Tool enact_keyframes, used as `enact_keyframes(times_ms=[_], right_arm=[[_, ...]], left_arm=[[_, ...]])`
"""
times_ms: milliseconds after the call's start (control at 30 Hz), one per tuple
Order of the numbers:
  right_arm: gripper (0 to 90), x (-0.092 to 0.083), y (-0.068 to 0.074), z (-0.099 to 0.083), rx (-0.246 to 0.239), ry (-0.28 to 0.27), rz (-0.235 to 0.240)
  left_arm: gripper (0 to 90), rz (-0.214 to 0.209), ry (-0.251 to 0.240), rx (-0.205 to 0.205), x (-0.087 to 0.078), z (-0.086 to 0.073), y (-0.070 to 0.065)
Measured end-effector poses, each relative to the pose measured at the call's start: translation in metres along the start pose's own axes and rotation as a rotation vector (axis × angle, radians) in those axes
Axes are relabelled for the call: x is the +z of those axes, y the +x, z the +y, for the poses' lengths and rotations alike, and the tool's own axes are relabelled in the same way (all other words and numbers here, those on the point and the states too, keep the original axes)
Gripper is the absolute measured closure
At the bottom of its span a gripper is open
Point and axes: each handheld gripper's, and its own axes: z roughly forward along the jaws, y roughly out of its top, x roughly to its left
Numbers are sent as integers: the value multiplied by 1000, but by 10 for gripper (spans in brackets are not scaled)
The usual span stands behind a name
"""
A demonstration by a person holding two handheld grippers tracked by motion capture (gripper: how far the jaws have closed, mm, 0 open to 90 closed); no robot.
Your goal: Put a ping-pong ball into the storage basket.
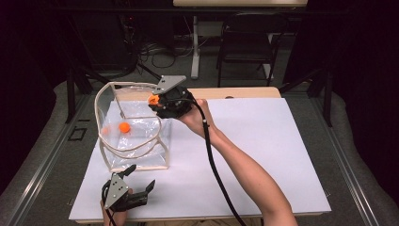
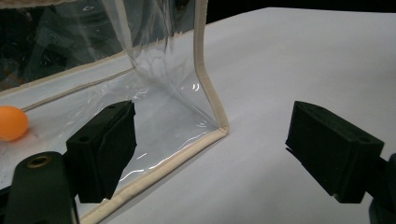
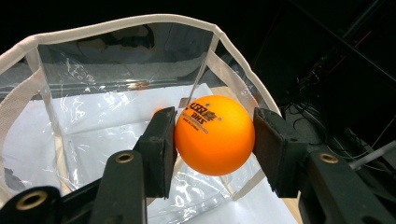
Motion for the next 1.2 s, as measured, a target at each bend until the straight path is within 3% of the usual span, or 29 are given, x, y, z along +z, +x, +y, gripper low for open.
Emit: enact_keyframes(times_ms=[1200], right_arm=[[509, 20, 8, 2, -27, 46, 15]], left_arm=[[157, 3, -4, -5, -1, 0, 1]])
